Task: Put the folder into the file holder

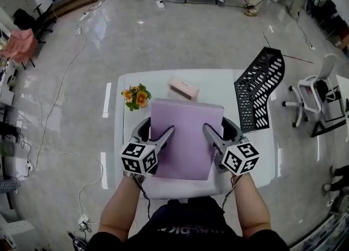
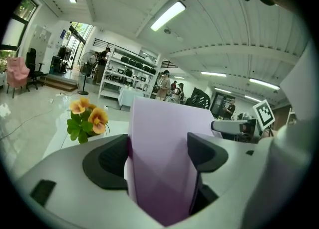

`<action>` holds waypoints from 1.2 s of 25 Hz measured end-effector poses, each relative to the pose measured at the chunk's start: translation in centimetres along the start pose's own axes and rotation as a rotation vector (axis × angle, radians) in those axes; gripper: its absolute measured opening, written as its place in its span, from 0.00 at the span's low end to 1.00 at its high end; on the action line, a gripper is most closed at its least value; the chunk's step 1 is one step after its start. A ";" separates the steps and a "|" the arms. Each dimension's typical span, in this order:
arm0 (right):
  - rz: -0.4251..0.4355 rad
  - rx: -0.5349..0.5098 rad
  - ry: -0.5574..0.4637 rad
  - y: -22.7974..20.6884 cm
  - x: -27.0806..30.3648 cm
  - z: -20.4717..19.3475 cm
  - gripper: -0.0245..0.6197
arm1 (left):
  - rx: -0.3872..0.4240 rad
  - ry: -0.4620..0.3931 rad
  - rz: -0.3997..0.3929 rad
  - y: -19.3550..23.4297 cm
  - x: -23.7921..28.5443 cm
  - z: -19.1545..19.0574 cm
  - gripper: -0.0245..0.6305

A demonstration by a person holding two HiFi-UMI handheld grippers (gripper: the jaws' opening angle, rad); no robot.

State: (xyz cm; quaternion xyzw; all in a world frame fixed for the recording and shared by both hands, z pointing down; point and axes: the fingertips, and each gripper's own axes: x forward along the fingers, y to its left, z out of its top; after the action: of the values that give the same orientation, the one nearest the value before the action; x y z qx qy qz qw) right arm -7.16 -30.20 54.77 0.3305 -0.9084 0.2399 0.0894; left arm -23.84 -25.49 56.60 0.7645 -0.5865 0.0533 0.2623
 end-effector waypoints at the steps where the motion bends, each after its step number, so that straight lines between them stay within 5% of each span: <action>1: 0.001 -0.019 -0.019 0.6 -0.4 0.7 0.49 | 0.010 -0.016 -0.004 -0.3 -0.5 0.6 0.61; 14: 0.041 -0.275 -0.247 8.4 -7.0 5.8 0.49 | 0.195 -0.258 -0.029 -3.9 -8.5 5.9 0.61; 30: 0.046 -0.366 -0.264 12.7 -13.6 2.2 0.49 | 0.243 -0.326 -0.084 -7.2 -15.2 3.1 0.59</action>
State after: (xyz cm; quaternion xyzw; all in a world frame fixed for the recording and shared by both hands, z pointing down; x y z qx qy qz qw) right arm -4.90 -15.26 43.74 0.3163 -0.9480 0.0275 0.0228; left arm -22.51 -12.42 45.60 0.8127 -0.5781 -0.0117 0.0720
